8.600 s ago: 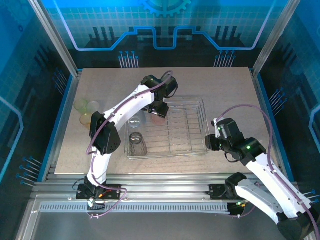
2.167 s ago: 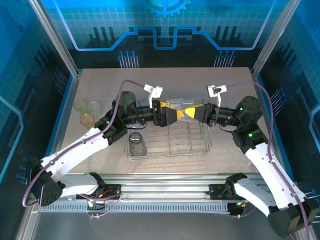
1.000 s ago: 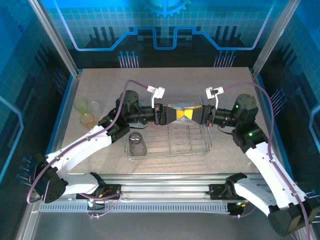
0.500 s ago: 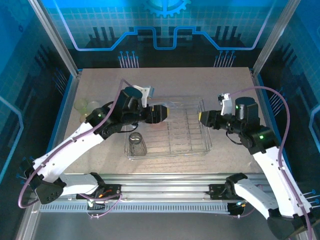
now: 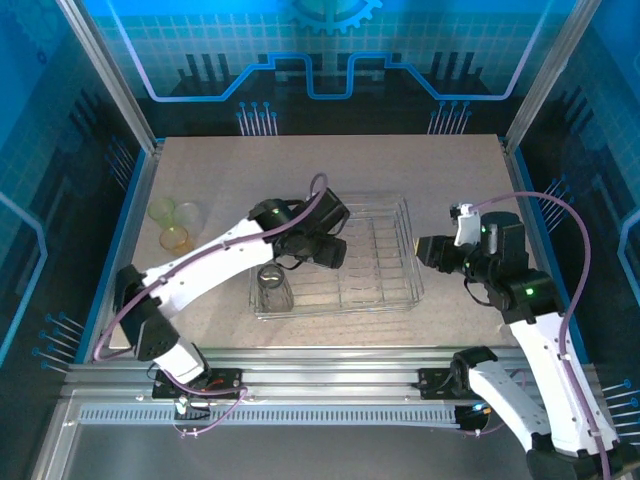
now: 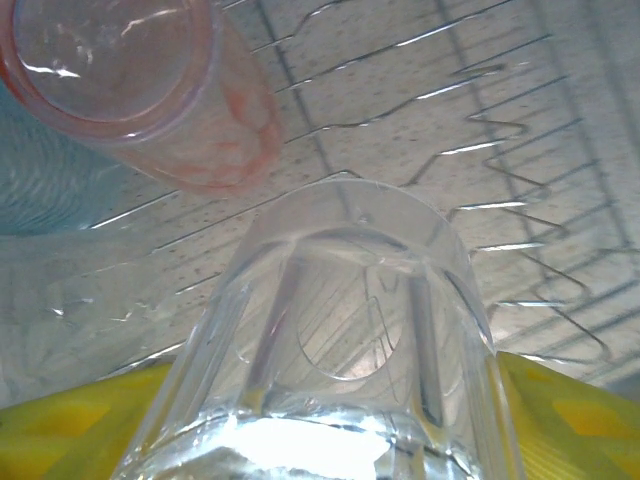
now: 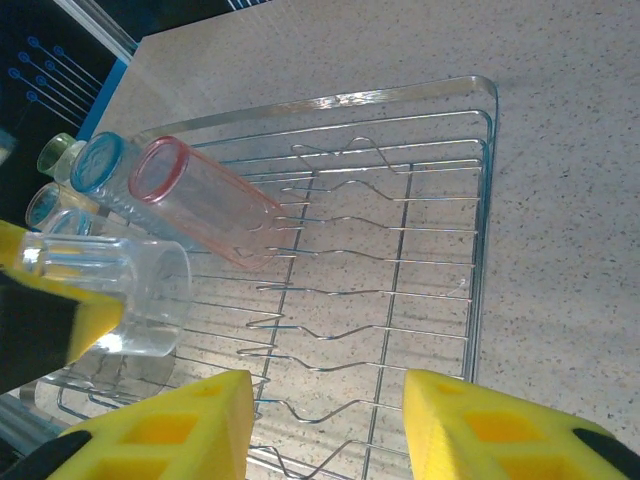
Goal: Load the cups into the dish rack
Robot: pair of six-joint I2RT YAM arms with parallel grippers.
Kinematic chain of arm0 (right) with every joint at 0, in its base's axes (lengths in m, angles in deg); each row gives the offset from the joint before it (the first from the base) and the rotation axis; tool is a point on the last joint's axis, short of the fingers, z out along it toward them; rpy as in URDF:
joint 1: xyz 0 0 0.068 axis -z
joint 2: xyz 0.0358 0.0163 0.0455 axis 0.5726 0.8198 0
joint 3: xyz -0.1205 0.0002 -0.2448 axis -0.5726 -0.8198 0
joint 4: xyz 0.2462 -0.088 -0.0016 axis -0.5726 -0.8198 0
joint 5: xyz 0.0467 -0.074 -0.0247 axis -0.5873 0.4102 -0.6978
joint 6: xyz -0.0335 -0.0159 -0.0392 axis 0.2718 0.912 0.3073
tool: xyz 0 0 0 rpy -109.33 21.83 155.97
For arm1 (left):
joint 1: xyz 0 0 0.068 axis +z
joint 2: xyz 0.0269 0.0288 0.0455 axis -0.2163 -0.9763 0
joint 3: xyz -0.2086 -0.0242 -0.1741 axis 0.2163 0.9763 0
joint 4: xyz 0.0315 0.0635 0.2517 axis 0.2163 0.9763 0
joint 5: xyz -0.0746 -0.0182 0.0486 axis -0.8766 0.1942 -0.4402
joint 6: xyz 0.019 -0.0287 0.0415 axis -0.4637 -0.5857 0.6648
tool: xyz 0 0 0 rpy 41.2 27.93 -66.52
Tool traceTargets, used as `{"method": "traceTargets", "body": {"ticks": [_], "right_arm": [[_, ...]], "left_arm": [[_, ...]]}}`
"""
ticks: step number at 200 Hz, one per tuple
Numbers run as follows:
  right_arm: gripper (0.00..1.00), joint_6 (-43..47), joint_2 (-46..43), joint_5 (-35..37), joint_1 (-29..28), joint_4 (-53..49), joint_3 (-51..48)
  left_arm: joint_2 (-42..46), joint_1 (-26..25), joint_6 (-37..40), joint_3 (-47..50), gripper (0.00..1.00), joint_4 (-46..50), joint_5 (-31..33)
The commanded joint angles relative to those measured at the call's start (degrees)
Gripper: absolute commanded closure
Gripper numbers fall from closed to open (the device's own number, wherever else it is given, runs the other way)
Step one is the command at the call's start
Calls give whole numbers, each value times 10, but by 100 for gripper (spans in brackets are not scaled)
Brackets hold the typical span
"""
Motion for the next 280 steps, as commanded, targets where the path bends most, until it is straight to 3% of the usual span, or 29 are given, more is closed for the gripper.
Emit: {"method": "traceTargets", "body": {"ticks": [1, 90, 137, 178, 227, 280], "right_arm": [[55, 20, -9, 3, 13, -14, -12], [55, 40, -21, -4, 39, -19, -25], [55, 40, -21, -11, 43, -16, -32], [54, 25, -21, -18, 47, -16, -40], [53, 16, -16, -66, 66, -19, -54], [52, 8, -24, -81, 96, -38, -54]], "left_arm": [[-37, 0, -4, -33, 78, 57, 55], [-141, 35, -10, -63, 79, 44, 60], [-165, 52, -12, -59, 73, 22, 61], [-181, 58, -12, -52, 60, 12, 49], [-183, 59, -13, -37, 32, -2, 44], [-174, 60, -12, -16, 19, -18, 41]]}}
